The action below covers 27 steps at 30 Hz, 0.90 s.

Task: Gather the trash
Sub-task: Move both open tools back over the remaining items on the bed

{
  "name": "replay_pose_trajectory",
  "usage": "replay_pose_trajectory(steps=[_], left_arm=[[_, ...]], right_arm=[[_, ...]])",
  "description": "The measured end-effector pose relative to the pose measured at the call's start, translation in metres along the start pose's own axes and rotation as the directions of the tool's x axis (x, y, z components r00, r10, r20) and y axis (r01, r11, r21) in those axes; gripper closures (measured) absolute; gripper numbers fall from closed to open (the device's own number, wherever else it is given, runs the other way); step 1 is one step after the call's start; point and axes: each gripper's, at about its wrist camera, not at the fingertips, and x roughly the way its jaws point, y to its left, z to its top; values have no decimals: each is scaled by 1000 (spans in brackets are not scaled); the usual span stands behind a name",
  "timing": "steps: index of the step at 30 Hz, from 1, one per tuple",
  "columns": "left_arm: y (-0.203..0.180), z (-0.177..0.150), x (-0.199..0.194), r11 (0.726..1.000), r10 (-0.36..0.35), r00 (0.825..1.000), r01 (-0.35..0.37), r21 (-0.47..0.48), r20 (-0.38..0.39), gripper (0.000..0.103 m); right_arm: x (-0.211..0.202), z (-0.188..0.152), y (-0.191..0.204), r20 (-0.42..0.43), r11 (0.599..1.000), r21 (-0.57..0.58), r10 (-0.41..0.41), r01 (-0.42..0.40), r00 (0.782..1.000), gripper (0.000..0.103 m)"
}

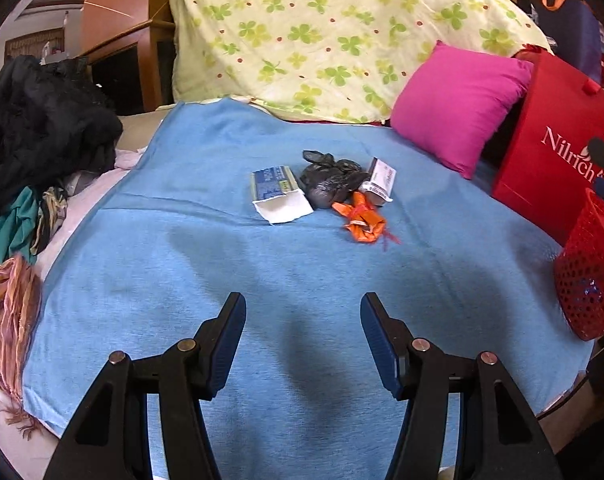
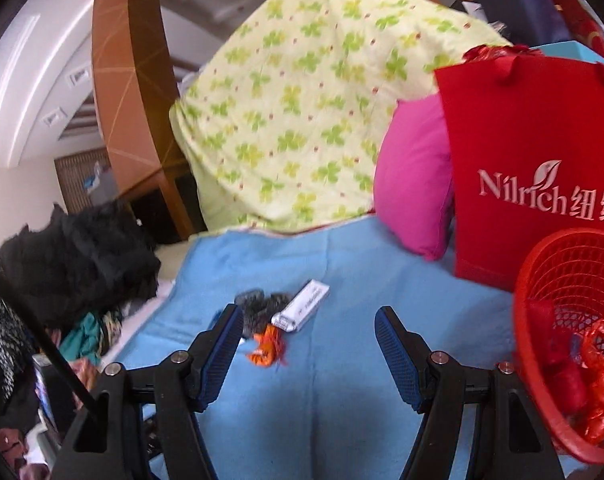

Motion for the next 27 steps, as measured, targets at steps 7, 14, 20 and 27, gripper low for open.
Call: replay_pose_trajectory(steps=[7,14,20,27], left_arm=[[13,3,3,999,6,1000,-7,-49,-24,42],[31,12,9,995,15,999,-19,-101,-39,42],[37,30,29,995,49,998,-53,-88,-44,42],[50,52,75,988,138,988,-143,-66,-75,42]], right_arm=[[33,-13,8,-108,1000,17,12,-10,994,31],[79,-24,14,-219,999,44,37,-28,975,31],[122,-31,15,-299,993,103,86,-57,950,37],[178,-40,26,-376,984,155,136,-83,916,49]])
